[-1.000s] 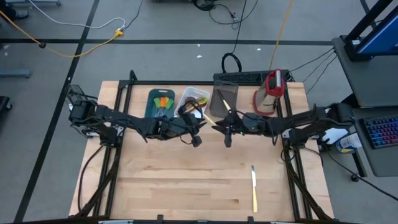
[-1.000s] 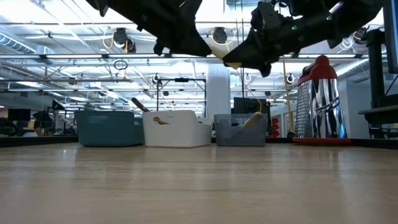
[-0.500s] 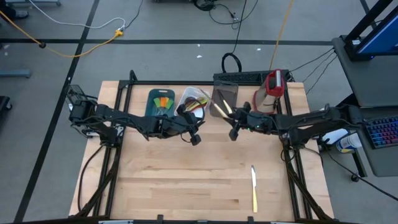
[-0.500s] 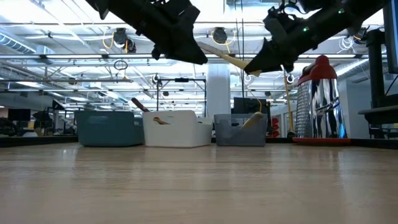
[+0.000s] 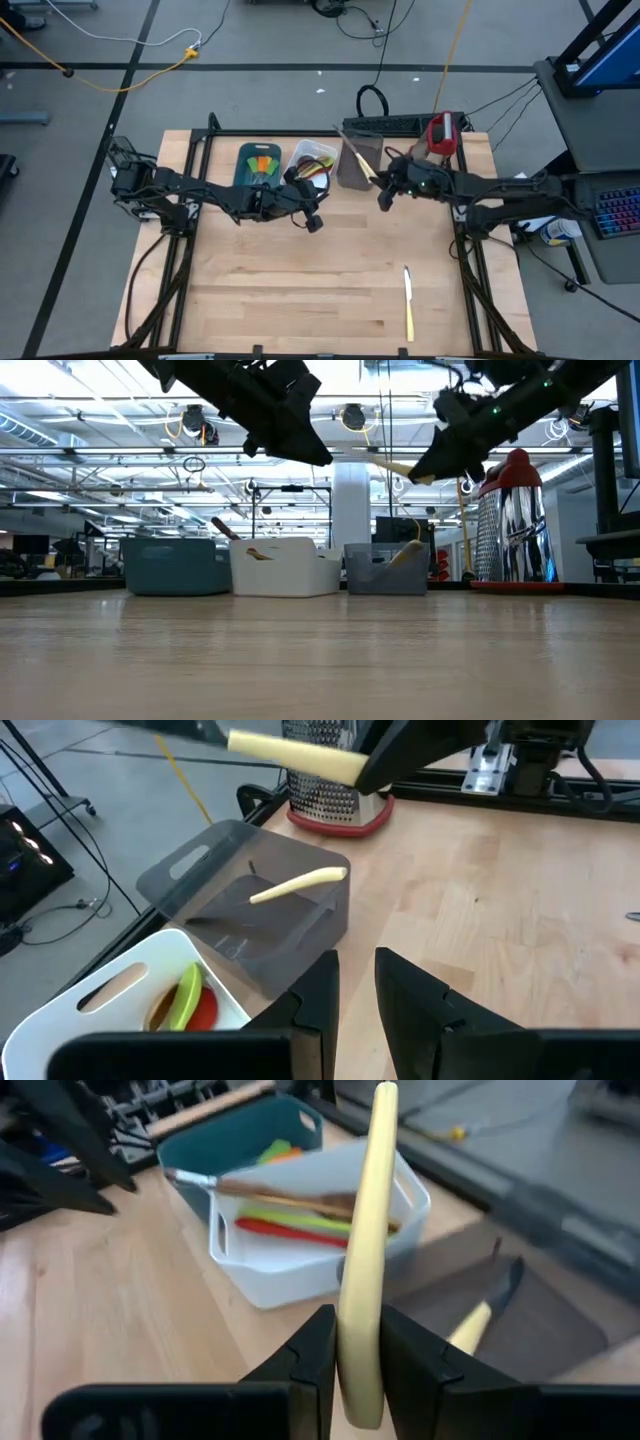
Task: Pick & Place Kitchen Items
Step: Put the left yellow table knife into the black bin
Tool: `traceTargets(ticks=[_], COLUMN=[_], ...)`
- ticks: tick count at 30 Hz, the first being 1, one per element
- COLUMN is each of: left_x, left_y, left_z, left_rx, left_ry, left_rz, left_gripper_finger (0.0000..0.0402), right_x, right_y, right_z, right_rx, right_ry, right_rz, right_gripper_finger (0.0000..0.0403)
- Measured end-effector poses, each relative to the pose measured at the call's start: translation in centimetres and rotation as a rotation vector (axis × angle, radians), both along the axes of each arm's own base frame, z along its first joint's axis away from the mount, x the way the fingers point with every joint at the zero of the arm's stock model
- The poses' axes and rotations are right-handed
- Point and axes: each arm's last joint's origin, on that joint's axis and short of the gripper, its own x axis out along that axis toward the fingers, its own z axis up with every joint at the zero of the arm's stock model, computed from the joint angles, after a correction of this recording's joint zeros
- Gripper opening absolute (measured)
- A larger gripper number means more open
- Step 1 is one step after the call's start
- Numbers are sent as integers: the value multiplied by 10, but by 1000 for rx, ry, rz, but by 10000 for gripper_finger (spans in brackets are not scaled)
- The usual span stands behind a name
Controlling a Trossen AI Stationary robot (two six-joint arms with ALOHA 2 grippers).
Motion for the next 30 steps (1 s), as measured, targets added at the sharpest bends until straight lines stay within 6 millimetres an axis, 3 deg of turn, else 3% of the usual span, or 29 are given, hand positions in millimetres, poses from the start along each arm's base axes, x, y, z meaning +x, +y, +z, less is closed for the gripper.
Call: traceTargets(ticks=[11,21,30], left_x=[-2,-3,-5], left_y=[11,25,28], left_z=[-3,-4,-7], left_rx=[3,2,1], left_ry=[34,54,90], left_rz=[31,72,81], left_gripper_finger=[72,72,72], right_x=[-20,-19,-28], right_y=[-39,-63,-84], right_z=[-18,-41,-53], right_rx=[330,692,885], right_ry=[80,59,20], right_rz=[-15,-38,-186], right_gripper_finger=[56,57,65])
